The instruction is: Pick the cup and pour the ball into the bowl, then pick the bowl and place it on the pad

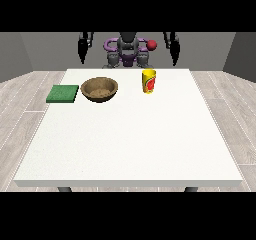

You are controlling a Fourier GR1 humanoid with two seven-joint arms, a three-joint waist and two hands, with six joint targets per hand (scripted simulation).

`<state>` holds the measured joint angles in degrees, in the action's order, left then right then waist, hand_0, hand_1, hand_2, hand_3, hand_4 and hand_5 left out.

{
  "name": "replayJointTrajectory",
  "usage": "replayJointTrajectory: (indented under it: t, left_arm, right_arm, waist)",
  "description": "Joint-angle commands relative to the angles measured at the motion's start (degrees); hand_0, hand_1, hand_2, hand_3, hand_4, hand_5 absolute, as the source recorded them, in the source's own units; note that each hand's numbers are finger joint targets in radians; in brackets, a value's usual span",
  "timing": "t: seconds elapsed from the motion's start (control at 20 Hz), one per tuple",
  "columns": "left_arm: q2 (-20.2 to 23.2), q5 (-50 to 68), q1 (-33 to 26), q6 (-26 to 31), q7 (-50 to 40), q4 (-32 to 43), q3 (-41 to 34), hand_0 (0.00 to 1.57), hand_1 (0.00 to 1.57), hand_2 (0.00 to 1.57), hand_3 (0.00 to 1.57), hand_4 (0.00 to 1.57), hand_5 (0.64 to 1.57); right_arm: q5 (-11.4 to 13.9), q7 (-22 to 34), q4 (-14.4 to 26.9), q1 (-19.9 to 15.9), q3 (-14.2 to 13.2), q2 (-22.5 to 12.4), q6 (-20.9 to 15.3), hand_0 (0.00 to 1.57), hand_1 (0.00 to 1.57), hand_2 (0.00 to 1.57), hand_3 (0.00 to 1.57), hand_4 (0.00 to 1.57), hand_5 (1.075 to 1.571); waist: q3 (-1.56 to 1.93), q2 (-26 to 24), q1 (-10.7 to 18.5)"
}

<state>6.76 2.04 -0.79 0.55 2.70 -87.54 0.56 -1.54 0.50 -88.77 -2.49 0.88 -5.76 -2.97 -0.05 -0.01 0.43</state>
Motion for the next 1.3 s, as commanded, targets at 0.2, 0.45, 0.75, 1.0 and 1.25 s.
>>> replayJointTrajectory:
  t: [0.2,0.45,0.75,1.0,1.25]
  left_arm:
    - [2.51,0.54,0.81,0.58,-4.88,-5.6,-0.52,0.0,0.0,0.0,0.0,0.0,1.557]
    - [1.26,7.77,6.03,-0.9,-11.57,-10.68,-5.71,0.0,0.0,0.0,0.0,0.0,1.558]
    - [3.79,10.95,4.78,3.11,-6.35,-11.13,-10.79,0.0,0.0,0.0,0.0,0.0,1.547]
    - [1.22,7.36,7.83,1.84,1.45,-5.65,-9.28,0.0,0.0,0.0,0.0,0.0,1.536]
    - [-2.36,2.82,7.89,0.61,13.79,1.98,-7.4,0.0,0.0,0.0,0.0,0.0,1.524]
  right_arm:
    - [-0.3,5.47,-5.41,-1.02,-0.82,-2.67,0.21,0.0,0.0,0.0,0.0,0.0,1.569]
    - [-13.6,7.42,-7.21,1.36,-10.15,-10.58,12.09,0.0,0.0,0.0,0.0,0.0,1.569]
    - [-13.17,3.24,-8.22,2.81,-11.82,-8.41,12.28,0.0,0.0,0.0,0.0,0.0,1.569]
    - [-11.74,-3.56,-3.73,0.68,-11.77,-7.6,14.6,0.0,0.0,0.0,0.0,0.0,1.57]
    - [-11.46,-8.63,-0.2,-1.1,-13.25,-8.68,16.68,0.0,0.0,0.0,0.0,0.0,1.57]
  waist:
    - [0.05,-14.78,-0.4]
    - [0.06,-11.12,-2.68]
    - [0.04,-4.56,-1.79]
    - [0.04,0.78,-2.12]
    - [0.04,6.52,-3.71]
